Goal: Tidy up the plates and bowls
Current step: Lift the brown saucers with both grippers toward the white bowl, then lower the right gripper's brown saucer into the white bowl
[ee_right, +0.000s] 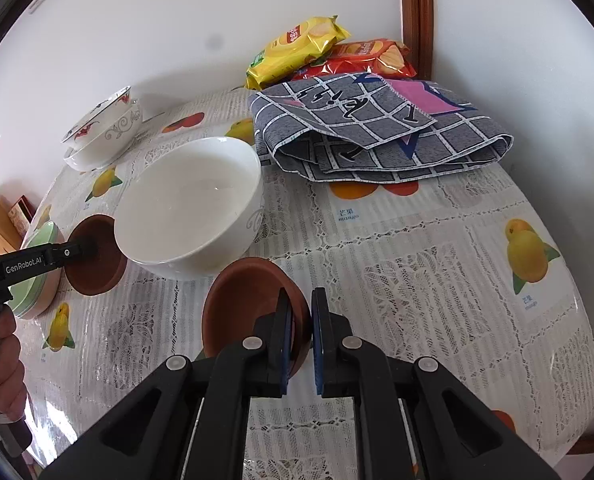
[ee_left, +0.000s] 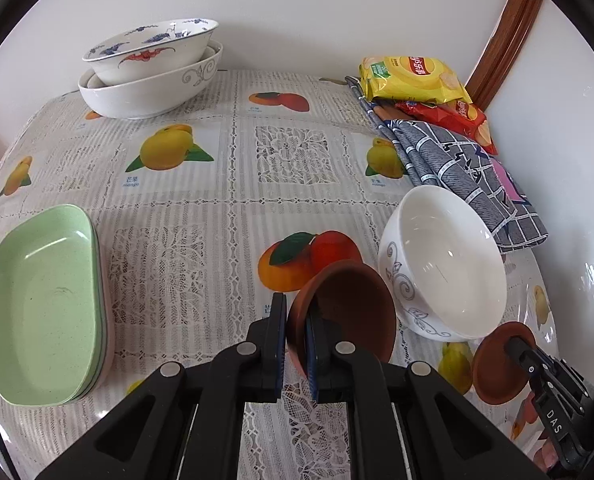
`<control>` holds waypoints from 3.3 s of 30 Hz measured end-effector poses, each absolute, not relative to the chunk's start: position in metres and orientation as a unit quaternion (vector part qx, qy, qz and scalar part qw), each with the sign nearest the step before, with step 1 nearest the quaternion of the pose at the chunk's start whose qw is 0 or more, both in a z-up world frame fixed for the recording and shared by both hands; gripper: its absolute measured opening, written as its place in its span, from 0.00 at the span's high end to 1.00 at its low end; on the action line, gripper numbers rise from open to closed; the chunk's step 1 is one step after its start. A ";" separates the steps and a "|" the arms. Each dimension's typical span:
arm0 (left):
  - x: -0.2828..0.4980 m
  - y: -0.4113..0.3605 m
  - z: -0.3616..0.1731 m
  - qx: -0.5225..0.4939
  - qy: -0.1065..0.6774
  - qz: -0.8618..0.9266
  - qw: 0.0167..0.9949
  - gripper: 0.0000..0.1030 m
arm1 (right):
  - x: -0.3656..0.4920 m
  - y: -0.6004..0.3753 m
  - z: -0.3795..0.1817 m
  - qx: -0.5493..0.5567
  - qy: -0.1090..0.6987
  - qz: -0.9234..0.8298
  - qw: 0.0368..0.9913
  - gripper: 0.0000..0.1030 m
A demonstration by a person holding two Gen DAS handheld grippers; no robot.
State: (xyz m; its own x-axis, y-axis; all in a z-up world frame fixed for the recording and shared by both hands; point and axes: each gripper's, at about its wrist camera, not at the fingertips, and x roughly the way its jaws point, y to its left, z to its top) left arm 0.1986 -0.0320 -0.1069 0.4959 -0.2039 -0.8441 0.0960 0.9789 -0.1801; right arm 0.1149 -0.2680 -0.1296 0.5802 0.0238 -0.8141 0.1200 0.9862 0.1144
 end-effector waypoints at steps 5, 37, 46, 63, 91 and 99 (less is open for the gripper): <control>0.188 -0.026 -0.089 -0.056 0.479 -0.089 0.871 0.91 | 0.111 -0.270 -0.108 0.079 0.439 -0.041 0.894 0.91; 0.183 0.002 -0.041 -0.051 0.435 -0.097 0.893 0.91 | 0.145 -0.226 -0.060 0.053 0.406 -0.042 0.912 0.91; 0.190 0.005 -0.047 -0.057 0.444 -0.092 0.890 0.91 | 0.156 -0.217 -0.070 0.047 0.417 -0.036 0.907 0.91; 0.209 0.008 -0.064 -0.063 0.460 -0.084 0.882 0.91 | 0.179 -0.214 -0.089 0.044 0.435 -0.034 0.899 0.91; 0.226 0.009 -0.078 -0.066 0.475 -0.074 0.874 0.91 | 0.206 -0.204 -0.118 0.035 0.460 -0.024 0.887 0.91; 0.230 0.008 -0.087 -0.064 0.481 -0.074 0.871 0.91 | 0.212 -0.201 -0.130 0.033 0.477 -0.020 0.878 0.91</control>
